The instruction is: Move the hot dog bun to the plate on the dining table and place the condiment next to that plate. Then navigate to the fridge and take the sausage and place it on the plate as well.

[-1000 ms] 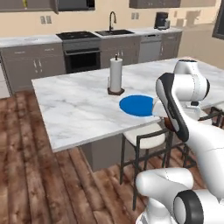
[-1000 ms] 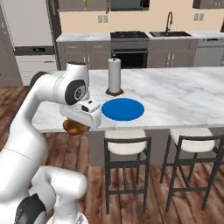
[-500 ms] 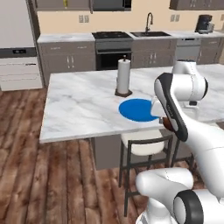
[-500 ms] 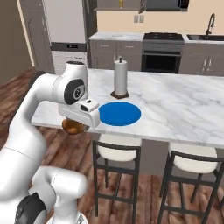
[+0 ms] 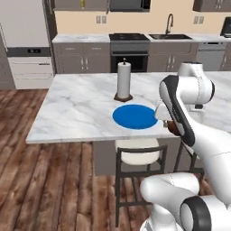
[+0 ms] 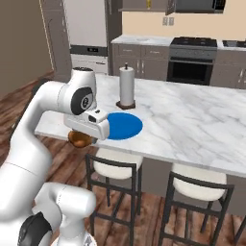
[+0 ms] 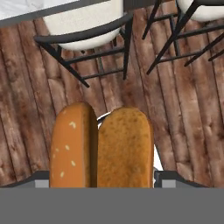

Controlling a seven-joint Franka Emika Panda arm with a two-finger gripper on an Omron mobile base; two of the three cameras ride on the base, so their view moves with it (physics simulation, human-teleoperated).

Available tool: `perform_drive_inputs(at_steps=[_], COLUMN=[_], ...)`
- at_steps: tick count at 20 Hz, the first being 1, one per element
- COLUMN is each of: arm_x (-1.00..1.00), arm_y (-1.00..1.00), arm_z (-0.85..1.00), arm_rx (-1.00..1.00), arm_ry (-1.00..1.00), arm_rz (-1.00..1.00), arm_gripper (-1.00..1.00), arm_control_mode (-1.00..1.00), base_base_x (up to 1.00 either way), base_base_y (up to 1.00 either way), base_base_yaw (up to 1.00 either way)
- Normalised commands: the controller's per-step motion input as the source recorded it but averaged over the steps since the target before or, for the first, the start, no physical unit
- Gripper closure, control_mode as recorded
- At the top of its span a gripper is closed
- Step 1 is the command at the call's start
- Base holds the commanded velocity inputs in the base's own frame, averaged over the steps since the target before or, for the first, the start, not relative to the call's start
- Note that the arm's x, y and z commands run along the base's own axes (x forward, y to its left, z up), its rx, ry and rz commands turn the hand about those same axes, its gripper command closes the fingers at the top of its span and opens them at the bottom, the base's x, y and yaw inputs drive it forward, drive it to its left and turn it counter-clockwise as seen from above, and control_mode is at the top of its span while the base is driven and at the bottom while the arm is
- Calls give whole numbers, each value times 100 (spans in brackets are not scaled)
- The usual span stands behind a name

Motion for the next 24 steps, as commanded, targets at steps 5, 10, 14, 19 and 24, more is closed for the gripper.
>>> perform_drive_inputs(at_steps=[5,10,14,19,24], arm_x=[0,0,49,84,82], arm_y=[0,0,-10,-32,-14], arm_z=[0,0,-2,-37,-70], arm_rx=[0,0,0,0,-1], arm_ry=[0,0,0,-4,-5], arm_rz=[0,0,9,12,9], arm_gripper=[100,100,100,100,100], arm_control_mode=[100,100,-100,-100,-100], base_base_x=[65,70,16,0,0], base_base_y=[-11,-3,-1,0,0], base_base_yaw=[14,11,3,0,0])
